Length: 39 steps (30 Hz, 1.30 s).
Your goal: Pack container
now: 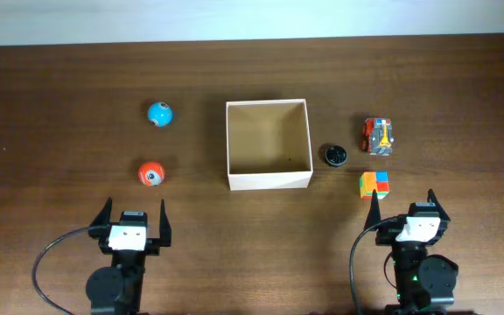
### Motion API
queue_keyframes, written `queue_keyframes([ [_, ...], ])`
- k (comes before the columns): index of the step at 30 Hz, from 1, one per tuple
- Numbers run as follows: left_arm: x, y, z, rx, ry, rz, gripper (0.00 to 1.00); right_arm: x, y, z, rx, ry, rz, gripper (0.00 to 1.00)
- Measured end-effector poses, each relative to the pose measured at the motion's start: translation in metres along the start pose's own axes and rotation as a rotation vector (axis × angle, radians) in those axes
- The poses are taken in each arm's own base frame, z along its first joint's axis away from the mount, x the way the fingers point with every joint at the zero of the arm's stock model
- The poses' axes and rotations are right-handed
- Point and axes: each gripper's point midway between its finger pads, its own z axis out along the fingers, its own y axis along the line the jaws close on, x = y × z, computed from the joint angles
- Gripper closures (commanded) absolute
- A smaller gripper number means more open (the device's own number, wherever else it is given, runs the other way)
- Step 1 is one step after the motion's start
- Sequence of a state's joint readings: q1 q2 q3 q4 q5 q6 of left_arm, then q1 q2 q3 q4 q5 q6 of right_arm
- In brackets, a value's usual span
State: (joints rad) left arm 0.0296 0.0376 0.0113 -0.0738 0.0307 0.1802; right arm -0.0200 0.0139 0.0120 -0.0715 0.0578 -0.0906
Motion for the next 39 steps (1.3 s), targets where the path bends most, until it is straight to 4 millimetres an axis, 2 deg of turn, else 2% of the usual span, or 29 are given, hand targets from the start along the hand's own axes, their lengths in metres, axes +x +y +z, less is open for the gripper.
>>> queue_keyframes([
  [30,0.0,0.0,0.0,0.0,0.0,0.0,0.01,0.0,0.002,0.0,-0.012,0.0,0.001,0.01],
  [33,0.0,0.0,0.0,0.0,0.0,0.0,0.01,0.0,0.007,0.0,-0.042,-0.003,0.0,0.01],
  [39,0.0,0.0,0.0,0.0,0.0,0.0,0.01,-0.005,0.03,-0.003,-0.177,-0.024,0.001,0.01],
])
